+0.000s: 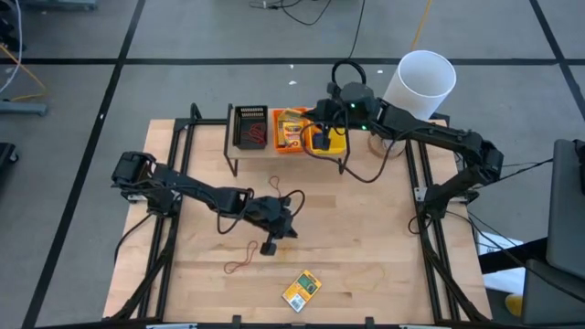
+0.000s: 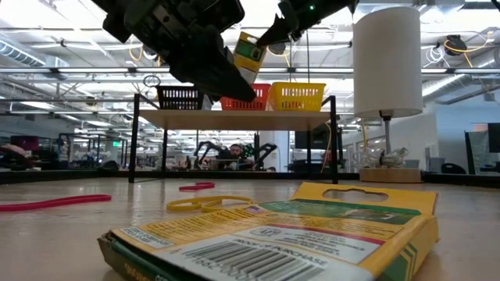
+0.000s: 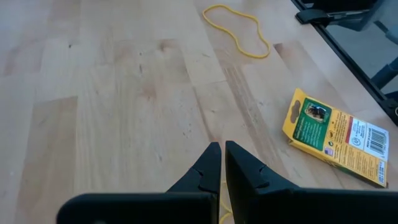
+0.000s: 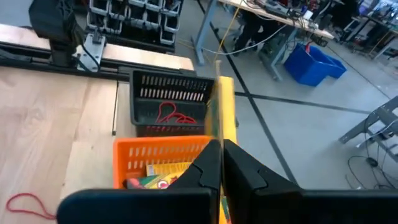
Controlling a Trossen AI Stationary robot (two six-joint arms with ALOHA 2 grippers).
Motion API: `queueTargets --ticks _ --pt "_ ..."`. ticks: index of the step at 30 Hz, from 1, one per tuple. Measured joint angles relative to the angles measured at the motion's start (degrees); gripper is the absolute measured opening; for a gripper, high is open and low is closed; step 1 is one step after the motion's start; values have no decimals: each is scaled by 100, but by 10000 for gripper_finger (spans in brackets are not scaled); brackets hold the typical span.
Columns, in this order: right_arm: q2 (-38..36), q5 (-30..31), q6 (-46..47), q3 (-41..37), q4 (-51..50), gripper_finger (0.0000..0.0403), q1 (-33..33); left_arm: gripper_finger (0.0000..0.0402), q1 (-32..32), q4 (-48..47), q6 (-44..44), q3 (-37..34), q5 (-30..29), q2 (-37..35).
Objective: Pick & Place Office Desk Supplies
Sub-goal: Put the yellow crayon box into the orange bin on the shelf
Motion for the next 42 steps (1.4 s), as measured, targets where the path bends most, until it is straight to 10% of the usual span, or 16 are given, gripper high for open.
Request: queueTargets --ticks 28,42 --pt "3 -566 276 0 -987 22 0 10 -24 -40 16 -1 -1 0" --pt "2 -619 424 -9 -772 194 2 10 -24 -44 15 -1 0 0"
